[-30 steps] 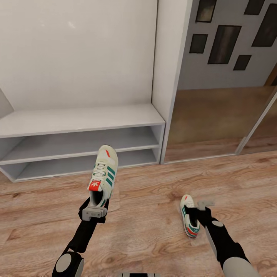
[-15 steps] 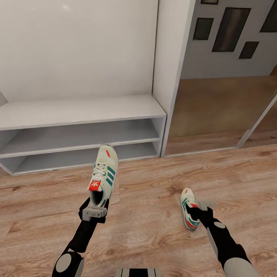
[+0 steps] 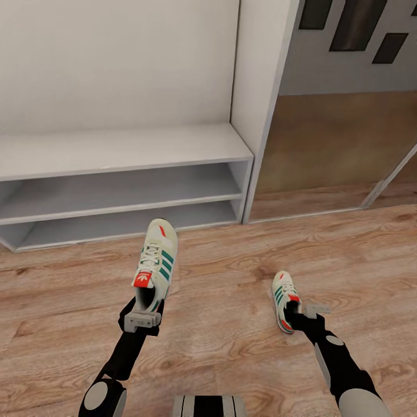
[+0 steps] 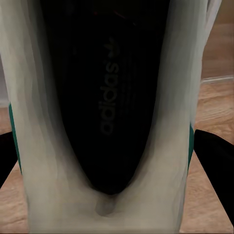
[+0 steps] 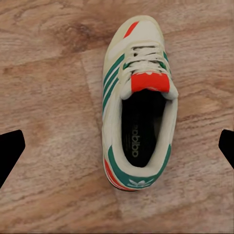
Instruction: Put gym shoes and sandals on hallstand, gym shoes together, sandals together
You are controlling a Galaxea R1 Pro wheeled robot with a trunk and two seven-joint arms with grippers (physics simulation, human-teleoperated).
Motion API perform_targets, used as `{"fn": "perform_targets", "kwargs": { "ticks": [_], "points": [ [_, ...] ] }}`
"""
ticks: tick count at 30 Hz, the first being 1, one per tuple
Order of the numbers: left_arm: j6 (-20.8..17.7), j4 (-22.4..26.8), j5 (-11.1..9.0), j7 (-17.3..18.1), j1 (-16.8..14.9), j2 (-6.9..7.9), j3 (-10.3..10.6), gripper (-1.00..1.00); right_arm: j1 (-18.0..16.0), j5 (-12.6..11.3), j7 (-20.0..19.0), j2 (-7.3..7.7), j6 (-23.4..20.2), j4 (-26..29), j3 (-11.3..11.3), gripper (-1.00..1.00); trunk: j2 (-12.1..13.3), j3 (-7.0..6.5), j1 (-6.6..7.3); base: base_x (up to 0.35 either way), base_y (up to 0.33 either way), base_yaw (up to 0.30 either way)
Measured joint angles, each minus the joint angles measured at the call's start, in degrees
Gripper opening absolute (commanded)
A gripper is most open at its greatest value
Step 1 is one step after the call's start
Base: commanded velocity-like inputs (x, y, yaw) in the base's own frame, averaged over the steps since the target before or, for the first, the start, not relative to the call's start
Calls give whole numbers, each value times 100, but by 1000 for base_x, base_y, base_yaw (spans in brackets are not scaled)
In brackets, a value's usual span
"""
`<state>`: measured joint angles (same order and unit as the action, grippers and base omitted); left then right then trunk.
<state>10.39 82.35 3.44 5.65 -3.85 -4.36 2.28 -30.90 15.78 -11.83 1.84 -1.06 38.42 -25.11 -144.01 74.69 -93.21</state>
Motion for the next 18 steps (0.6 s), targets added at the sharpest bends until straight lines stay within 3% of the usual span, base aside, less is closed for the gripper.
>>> {"fn": "perform_targets", "kwargs": {
  "ticks": [12, 18],
  "points": [
    [-2, 1, -1, 1, 0, 0, 0, -100, 0, 4, 0, -27, 2, 0, -3, 100, 0, 49, 0, 0, 0, -39],
    [-2, 0, -1, 0, -1, 0, 0, -100, 0, 8, 0, -23, 2, 0, -3, 100, -7, 179, -13, 0, 0, -111]
  ]
}}
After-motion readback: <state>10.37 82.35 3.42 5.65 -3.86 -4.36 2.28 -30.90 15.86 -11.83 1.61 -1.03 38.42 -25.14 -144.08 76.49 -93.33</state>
